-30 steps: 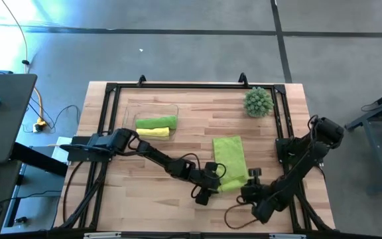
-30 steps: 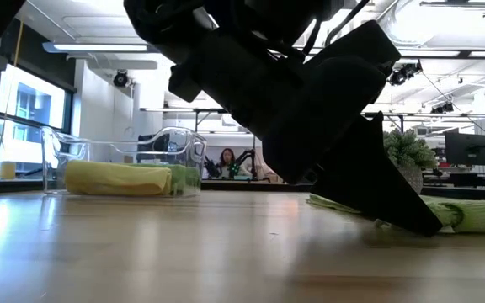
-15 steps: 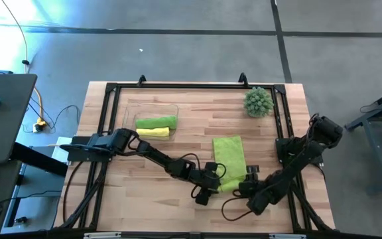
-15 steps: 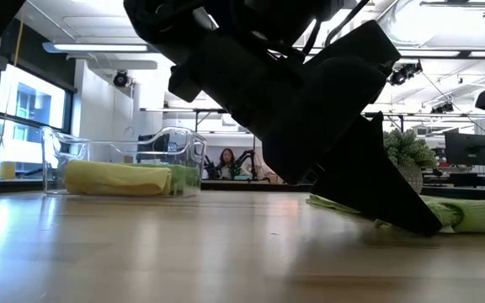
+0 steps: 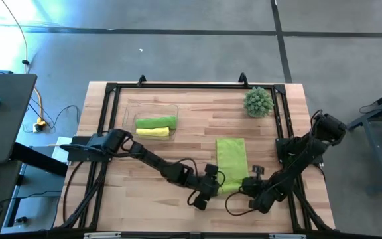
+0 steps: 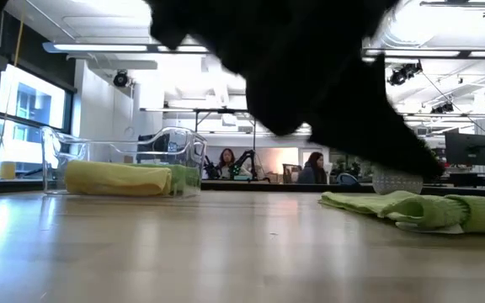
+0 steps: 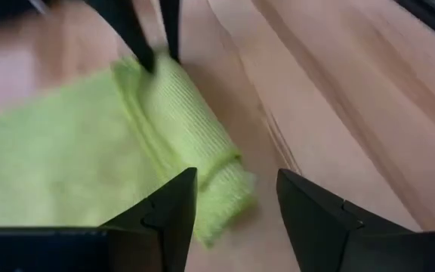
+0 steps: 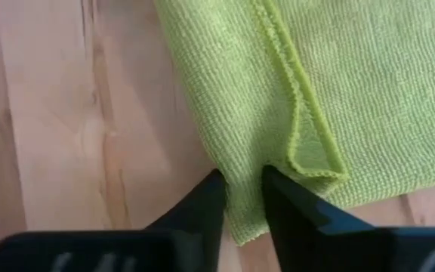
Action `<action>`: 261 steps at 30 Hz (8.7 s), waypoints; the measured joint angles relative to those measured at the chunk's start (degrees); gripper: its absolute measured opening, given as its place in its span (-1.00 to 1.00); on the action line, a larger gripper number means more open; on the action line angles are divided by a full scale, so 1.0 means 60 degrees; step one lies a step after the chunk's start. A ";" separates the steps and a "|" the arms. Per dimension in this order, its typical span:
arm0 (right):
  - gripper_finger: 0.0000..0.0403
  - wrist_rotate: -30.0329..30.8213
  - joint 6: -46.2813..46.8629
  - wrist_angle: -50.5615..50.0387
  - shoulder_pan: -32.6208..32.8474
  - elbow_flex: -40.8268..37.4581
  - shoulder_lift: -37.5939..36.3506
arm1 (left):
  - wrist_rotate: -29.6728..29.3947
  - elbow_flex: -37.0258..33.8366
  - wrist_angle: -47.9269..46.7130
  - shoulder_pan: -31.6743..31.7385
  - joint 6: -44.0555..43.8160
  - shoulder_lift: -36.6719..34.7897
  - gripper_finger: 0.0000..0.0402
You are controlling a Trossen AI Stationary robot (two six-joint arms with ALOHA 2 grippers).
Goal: Roll microfiber towels into tight, uniform cylinder then place into a basket
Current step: Roll the green towel
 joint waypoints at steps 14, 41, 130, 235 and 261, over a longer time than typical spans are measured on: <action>-0.97 0.0523 0.3918 0.0500 0.0193 -0.0090 0.0033 | -0.2578 -0.0002 0.0854 -0.0716 0.0454 0.0323 -0.14; -0.97 0.0594 0.4045 0.1692 0.0161 -0.0152 0.0095 | 0.0602 0.0056 0.0784 0.0241 -0.3557 0.0867 -0.78; -0.33 -0.7358 -0.0699 0.3783 -0.3927 -0.0138 -0.0492 | 0.4881 -0.0824 -0.1980 0.0850 -0.3447 -0.0386 -0.98; -0.98 -0.6450 -0.0391 0.9763 -0.5375 -0.2293 0.0623 | -0.1734 -0.1767 -0.1627 -0.1046 -0.2827 -0.1996 -0.24; -0.31 -0.8118 -0.1788 0.7740 -0.5510 -0.2386 -0.1303 | -0.1484 -0.1723 -0.2124 -0.0966 -0.4484 -0.0895 -0.42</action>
